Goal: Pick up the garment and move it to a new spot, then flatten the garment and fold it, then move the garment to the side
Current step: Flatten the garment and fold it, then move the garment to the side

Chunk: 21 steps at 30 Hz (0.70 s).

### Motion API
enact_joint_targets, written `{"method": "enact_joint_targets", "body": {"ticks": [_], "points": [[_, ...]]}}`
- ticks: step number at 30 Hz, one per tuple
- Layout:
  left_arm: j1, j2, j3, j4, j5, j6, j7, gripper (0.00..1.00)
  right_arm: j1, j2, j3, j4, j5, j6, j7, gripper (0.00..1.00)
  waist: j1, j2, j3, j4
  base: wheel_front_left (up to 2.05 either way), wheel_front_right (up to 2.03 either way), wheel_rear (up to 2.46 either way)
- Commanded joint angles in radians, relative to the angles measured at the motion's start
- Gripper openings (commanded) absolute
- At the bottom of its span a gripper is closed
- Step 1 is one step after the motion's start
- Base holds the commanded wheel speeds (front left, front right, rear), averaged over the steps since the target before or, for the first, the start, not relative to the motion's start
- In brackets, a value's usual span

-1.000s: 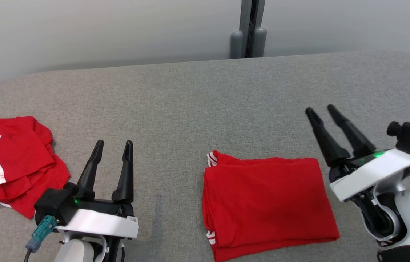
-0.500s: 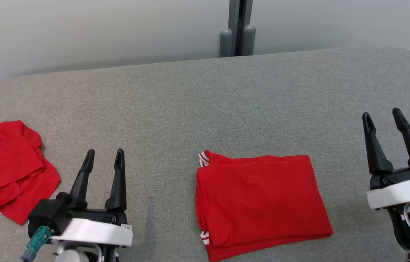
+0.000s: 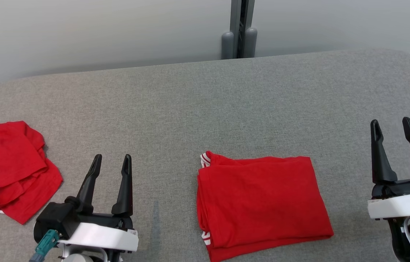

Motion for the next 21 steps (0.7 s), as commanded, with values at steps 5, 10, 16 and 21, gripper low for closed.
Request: {"method": "enact_joint_targets", "body": {"ticks": [5, 10, 16, 21], "points": [[0.009, 0.004, -0.003, 0.0, 0.002, 0.006, -0.004, 1.0, 0.012, 0.002, -0.008, 0.002, -0.005, 0.0, -0.004, 1.0, 0.0, -0.0001, 0.0, 0.002, 0.0, 0.0, 0.0], [0.007, 0.004, -0.006, 0.006, 0.004, 0.009, -0.004, 1.0, 0.014, 0.003, -0.008, 0.005, 0.001, 0.0, -0.004, 1.0, 0.0, -0.0001, 0.0, 0.007, 0.0, 0.0, 0.0], [0.006, 0.004, -0.007, 0.006, 0.004, 0.008, -0.004, 1.0, 0.013, 0.004, -0.009, 0.009, 0.002, 0.0, -0.004, 1.0, 0.0, -0.0001, 0.0, 0.011, 0.0, 0.0, 0.0], [0.008, 0.004, -0.008, 0.004, 0.006, 0.008, -0.004, 1.0, 0.011, 0.004, -0.004, 0.012, 0.003, 0.0, -0.004, 1.0, 0.0, -0.0001, 0.0, 0.013, 0.0, 0.0, 0.0]]}}
